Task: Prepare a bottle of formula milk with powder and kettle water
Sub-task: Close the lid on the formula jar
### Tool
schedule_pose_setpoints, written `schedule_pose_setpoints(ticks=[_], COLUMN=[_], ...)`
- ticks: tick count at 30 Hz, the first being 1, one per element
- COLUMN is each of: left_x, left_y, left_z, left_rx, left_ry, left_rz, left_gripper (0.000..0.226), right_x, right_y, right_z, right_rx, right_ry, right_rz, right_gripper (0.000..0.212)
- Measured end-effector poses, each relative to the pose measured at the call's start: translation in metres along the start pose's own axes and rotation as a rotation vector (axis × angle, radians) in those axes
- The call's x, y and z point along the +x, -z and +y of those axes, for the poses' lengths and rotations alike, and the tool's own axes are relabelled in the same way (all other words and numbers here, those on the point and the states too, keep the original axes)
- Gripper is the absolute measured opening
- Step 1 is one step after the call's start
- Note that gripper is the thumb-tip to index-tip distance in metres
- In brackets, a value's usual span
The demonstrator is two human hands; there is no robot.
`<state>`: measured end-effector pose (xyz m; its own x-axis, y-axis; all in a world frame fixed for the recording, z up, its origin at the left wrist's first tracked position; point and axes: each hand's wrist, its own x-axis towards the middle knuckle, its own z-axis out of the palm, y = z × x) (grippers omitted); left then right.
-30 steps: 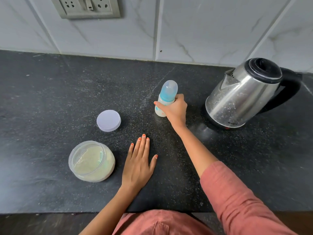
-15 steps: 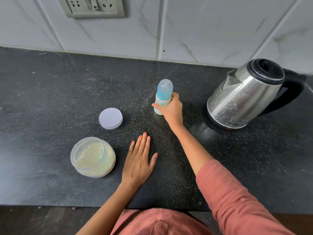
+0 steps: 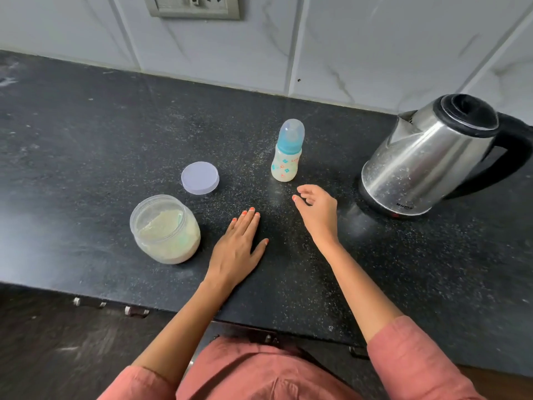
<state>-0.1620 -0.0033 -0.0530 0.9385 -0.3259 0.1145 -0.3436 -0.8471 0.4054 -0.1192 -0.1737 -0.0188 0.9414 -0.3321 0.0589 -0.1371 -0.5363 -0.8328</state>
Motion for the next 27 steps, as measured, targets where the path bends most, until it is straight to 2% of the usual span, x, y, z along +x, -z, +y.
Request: schedule_pose_setpoints(ticks=[9,14,20,24,27], left_x=[-0.001,-0.01,-0.024,-0.031,-0.034], left_y=[0.088,0.142,0.168,0.154,0.138], left_z=[0.019,-0.023,-0.1,-0.134,-0.147], left_rx=[-0.19,-0.323,-0.536,-0.826,-0.874], left_ry=[-0.159,-0.13,-0.086,-0.072,-0.083], left_rz=[0.273,0.295,0.074,-0.076,-0.188], left_gripper=[0.048,0.046,0.061,0.077,0.095], right_x=[-0.013,-0.014,0.001,0.016,0.021], right_y=[-0.022,-0.064,-0.119,-0.145,-0.157], right_z=[-0.046,-0.078,-0.098,-0.105,-0.107], right_rx=[0.112,0.065,-0.086,-0.223,-0.381], right_ry=[0.103,0.15,0.159,0.178,0.214], right_rz=[-0.123,-0.218,-0.338,-0.379,-0.443], right_gripper=[0.011,0.016,0.044,0.062,0.078])
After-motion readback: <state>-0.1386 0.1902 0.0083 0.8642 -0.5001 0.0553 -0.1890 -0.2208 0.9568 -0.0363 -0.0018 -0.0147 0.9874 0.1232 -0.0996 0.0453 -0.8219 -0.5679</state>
